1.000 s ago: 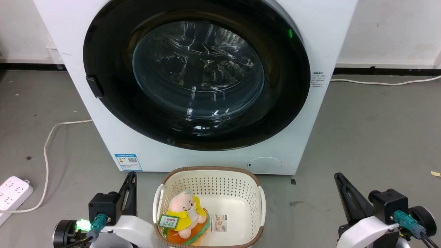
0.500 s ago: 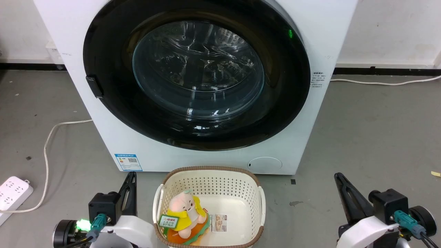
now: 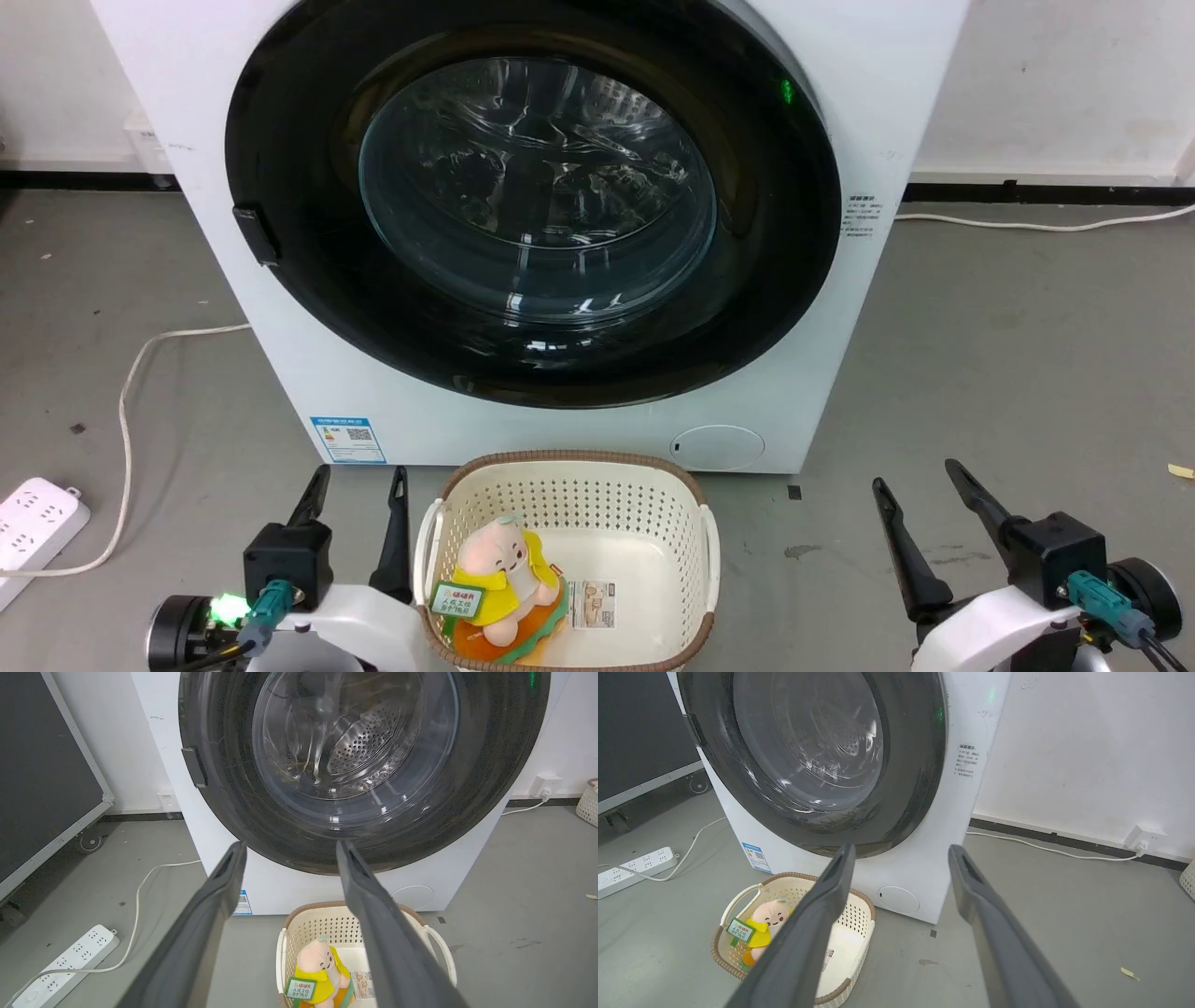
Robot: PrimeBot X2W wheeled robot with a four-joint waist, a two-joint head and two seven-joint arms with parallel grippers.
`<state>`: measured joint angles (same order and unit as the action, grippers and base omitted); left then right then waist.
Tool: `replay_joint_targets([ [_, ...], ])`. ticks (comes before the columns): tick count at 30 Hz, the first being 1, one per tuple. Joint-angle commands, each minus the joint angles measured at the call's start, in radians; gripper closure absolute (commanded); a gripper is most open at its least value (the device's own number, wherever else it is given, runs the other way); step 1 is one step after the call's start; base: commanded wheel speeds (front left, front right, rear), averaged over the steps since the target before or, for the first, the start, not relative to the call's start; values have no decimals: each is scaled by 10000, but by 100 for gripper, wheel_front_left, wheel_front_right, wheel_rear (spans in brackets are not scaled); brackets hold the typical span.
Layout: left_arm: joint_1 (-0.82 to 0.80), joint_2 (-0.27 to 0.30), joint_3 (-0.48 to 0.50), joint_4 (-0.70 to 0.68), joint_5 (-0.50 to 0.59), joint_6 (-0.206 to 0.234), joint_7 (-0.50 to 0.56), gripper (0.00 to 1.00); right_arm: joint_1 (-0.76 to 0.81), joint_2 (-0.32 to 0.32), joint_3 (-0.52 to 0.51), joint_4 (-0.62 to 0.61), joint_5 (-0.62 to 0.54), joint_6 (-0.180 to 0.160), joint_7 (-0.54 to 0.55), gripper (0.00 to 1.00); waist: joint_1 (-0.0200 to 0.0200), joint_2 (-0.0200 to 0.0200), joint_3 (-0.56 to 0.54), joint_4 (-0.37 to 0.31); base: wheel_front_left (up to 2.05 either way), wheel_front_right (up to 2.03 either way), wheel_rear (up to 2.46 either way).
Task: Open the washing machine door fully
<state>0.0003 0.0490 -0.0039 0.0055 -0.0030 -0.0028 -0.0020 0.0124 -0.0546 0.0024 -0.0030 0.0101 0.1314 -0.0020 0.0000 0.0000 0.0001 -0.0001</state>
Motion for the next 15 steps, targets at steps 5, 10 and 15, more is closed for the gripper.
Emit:
replay_joint_targets([
  [5, -38, 3, -117, 51, 31, 46, -180, 0, 18, 3, -31, 1, 136, -1, -175, 0, 0, 0, 8, 2, 0, 0, 0],
  [10, -67, 10, -218, 67, 43, 78, -284, 0, -26, 5, -114, -91, 227, -1, -282, 0, 0, 0, 49, 8, 0, 0, 0],
  [15, -129, 17, -332, 81, 55, 109, -388, 0, -94, 7, -199, -144, 464, -1, -386, 0, 0, 0, 137, 32, 0, 0, 0],
])
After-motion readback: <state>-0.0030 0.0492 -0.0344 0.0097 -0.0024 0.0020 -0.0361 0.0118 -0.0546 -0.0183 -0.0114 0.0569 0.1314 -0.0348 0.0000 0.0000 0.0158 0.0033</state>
